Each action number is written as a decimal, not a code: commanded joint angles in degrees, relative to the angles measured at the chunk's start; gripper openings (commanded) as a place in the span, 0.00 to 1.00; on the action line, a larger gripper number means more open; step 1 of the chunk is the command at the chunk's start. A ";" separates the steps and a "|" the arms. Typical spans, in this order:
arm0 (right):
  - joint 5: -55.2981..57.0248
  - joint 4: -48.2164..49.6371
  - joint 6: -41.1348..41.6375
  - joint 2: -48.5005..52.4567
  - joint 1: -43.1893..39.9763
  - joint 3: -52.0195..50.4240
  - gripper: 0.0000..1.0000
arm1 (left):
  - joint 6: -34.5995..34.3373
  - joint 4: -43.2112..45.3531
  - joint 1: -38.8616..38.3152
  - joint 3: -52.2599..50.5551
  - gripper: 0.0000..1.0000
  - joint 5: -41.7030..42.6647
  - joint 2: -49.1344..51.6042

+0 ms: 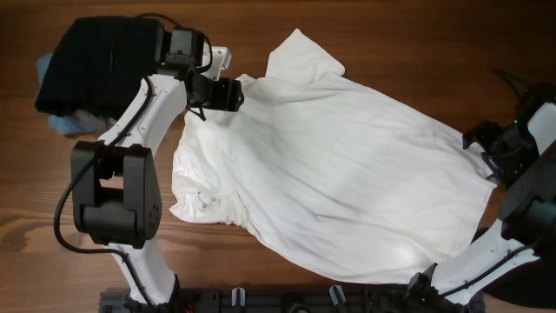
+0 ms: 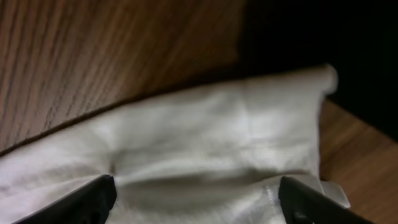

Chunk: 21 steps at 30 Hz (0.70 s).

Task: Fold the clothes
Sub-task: 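Pull the shirt corners apart with both grippers to spread it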

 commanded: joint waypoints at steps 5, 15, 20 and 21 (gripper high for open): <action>1.33 9.57 3.08 4.85 0.83 -3.76 0.28 | 0.90 -0.02 -0.02 0.74 0.79 1.07 -1.27; -19.10 46.53 -0.22 5.25 0.83 6.93 0.04 | 0.85 1.62 -0.02 0.74 0.81 1.11 -1.27; -19.28 40.30 -1.46 4.83 0.83 19.63 0.68 | 0.26 3.17 -0.94 0.74 0.89 1.11 -1.25; -19.28 36.52 -2.75 3.67 0.83 21.11 0.74 | 0.26 4.31 -1.36 0.74 0.94 1.11 -1.25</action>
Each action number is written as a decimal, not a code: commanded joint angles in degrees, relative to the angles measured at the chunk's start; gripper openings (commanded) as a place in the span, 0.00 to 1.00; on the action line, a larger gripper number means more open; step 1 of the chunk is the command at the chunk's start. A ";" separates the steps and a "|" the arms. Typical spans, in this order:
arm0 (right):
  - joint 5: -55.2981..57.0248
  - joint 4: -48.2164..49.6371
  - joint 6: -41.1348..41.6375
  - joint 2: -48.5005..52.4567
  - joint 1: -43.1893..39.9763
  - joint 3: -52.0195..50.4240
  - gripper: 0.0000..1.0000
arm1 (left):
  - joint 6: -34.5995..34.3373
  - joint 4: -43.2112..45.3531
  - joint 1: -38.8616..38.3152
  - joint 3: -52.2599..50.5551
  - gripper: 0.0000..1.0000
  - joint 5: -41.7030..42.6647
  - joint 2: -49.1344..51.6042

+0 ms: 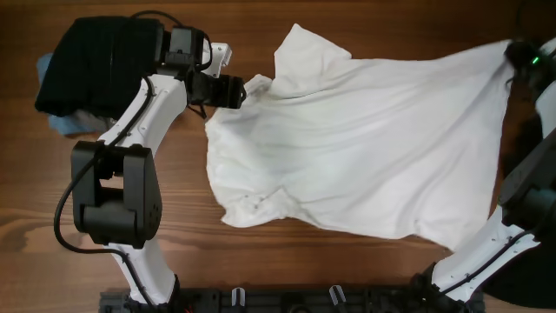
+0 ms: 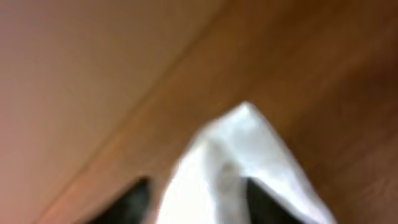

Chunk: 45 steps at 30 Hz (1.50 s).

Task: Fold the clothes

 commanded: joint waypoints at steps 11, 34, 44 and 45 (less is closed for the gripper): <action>-6.23 -41.40 -3.32 -13.88 2.89 3.69 0.84 | -2.34 -20.37 -2.03 0.42 0.98 -5.44 -1.09; 1.60 -45.22 -7.80 -13.88 18.82 3.65 0.93 | -14.51 -37.22 -1.46 -11.87 0.31 -0.72 -2.25; 1.57 -45.92 -9.01 -13.88 18.84 3.65 0.94 | -5.03 -6.08 2.43 1.16 0.73 2.45 0.50; 1.57 -46.18 -9.05 -13.88 18.82 3.63 0.94 | -3.93 -3.89 2.03 1.16 0.70 4.24 1.73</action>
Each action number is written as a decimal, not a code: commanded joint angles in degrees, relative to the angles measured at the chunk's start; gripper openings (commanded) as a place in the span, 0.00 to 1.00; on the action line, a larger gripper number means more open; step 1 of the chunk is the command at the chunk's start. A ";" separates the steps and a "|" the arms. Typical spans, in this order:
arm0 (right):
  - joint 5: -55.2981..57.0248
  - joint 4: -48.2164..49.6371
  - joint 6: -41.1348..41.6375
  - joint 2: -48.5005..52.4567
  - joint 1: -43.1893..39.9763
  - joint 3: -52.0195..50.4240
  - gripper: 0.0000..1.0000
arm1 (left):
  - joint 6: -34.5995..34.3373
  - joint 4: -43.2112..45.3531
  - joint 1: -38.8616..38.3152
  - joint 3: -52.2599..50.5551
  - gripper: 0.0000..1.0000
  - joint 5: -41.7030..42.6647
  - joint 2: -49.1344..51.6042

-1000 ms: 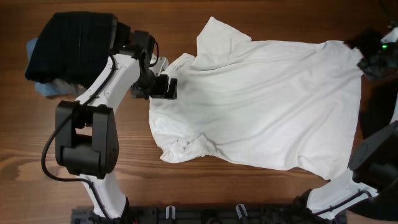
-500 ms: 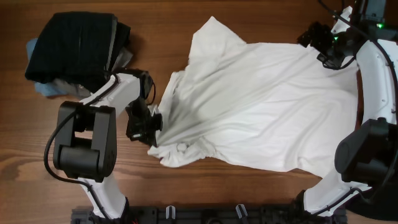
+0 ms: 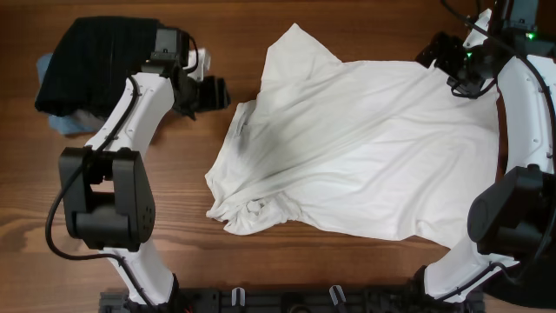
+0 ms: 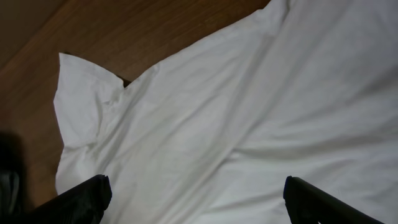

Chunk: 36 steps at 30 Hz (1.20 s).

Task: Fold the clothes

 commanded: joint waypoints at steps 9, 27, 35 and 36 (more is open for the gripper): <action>1.11 2.03 -0.87 -0.24 0.20 -8.81 0.93 | 10.01 10.23 -2.38 0.33 0.57 5.33 11.78; 1.36 11.65 0.83 -0.24 0.20 -23.06 0.86 | 12.68 12.02 -9.07 0.02 0.04 -4.68 13.38; 1.40 11.74 0.81 -0.24 0.20 -23.06 0.86 | -6.58 6.19 -2.10 1.81 0.04 -25.46 7.93; 1.40 11.74 0.81 -0.24 0.20 -23.06 0.86 | -6.64 6.38 -1.14 1.81 0.04 -24.76 7.39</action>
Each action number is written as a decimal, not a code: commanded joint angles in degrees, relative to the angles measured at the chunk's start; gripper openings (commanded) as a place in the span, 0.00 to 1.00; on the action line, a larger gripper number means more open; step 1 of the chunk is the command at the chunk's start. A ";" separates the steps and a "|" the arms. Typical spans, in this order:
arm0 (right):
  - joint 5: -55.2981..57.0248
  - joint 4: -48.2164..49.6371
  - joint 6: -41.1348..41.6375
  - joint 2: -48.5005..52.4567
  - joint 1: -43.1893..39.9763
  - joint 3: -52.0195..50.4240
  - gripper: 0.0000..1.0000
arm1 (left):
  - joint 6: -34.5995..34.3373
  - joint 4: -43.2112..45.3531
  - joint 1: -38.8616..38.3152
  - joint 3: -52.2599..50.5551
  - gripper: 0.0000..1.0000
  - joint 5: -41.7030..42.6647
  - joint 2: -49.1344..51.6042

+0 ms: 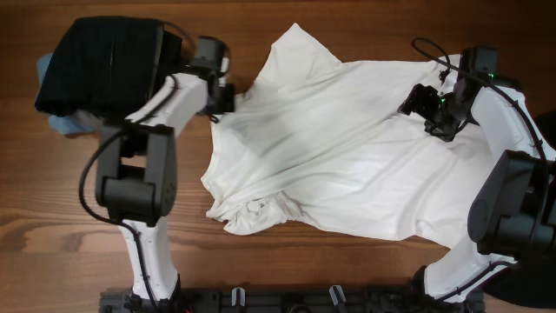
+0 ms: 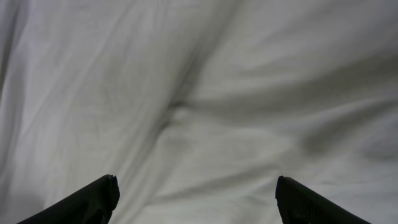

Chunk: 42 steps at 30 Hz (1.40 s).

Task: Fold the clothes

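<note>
A white T-shirt (image 1: 365, 165) lies spread and wrinkled across the wooden table, one sleeve (image 1: 295, 52) pointing to the far edge and a bunched sleeve (image 1: 248, 213) at its near left. My left gripper (image 1: 228, 97) is at the shirt's left edge; the overhead view does not show how its jaws stand. My right gripper (image 1: 415, 102) hovers over the shirt's right half. In the right wrist view the right gripper (image 2: 196, 186) is open wide, with only creased white cloth (image 2: 205, 93) below it and nothing between its fingers.
A folded black garment (image 1: 100, 61) lies at the far left corner, with a bit of blue cloth (image 1: 54, 122) sticking out beneath it. Bare wooden table (image 1: 347, 269) runs along the near side of the shirt.
My right gripper has moved from the shirt's far right corner inward over the shirt's right half, still open. My left gripper has moved right, to the shirt's left edge. The shirt lies about as before.
The shirt first lay slanted, my left gripper at its far left shoulder and my right gripper at its right hem. Then the right corner was stretched out to the far right. Later both grippers were off the flatter shirt; now both are back at it.
</note>
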 commanded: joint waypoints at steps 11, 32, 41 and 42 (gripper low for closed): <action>3.13 0.24 0.46 -0.26 0.07 -0.22 0.87 | -4.79 -3.43 6.56 -0.07 0.72 -2.95 -5.90; 0.04 -0.96 0.33 -9.99 -0.46 -0.22 0.89 | 9.70 16.57 0.94 -4.13 0.16 18.40 2.95; 0.13 -0.79 1.64 -9.99 -0.39 -0.22 0.89 | -7.58 38.56 3.02 -0.59 0.18 15.10 13.90; 0.13 -0.79 1.62 -10.01 -0.39 -0.20 0.89 | -8.35 39.26 3.41 1.46 0.17 15.28 14.01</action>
